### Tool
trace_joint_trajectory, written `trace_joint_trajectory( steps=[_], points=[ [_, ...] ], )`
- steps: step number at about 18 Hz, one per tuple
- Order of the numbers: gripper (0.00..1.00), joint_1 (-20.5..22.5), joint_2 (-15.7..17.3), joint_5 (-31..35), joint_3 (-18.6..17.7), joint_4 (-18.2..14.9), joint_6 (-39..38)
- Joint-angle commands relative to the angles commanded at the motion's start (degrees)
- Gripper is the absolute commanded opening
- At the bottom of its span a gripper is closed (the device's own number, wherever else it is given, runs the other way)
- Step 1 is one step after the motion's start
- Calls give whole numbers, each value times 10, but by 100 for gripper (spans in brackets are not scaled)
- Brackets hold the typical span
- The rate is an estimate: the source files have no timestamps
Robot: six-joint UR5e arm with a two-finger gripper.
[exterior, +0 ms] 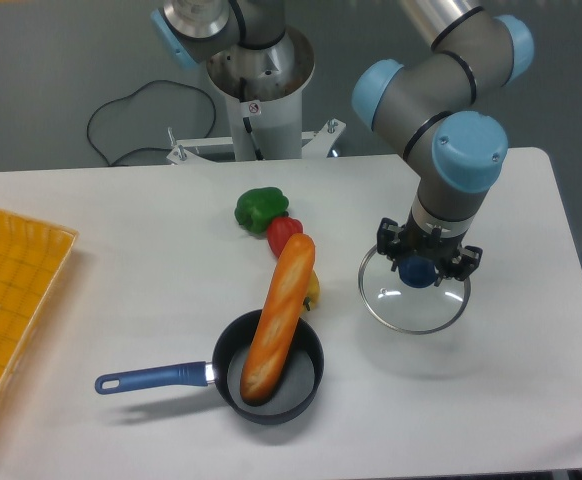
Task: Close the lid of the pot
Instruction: 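Lift the glass lid held in the gripper upward, then move the held glass lid over the black saucepan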
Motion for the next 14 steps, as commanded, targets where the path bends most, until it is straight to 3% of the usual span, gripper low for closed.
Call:
trace_joint_trajectory(
  steps=[2,5,14],
  points=[
    [48,-3,16,0,0,-22,0],
    [48,-7,30,-2,0,-27,-4],
    [48,-54,19,5,25,-35,-53]
  ],
)
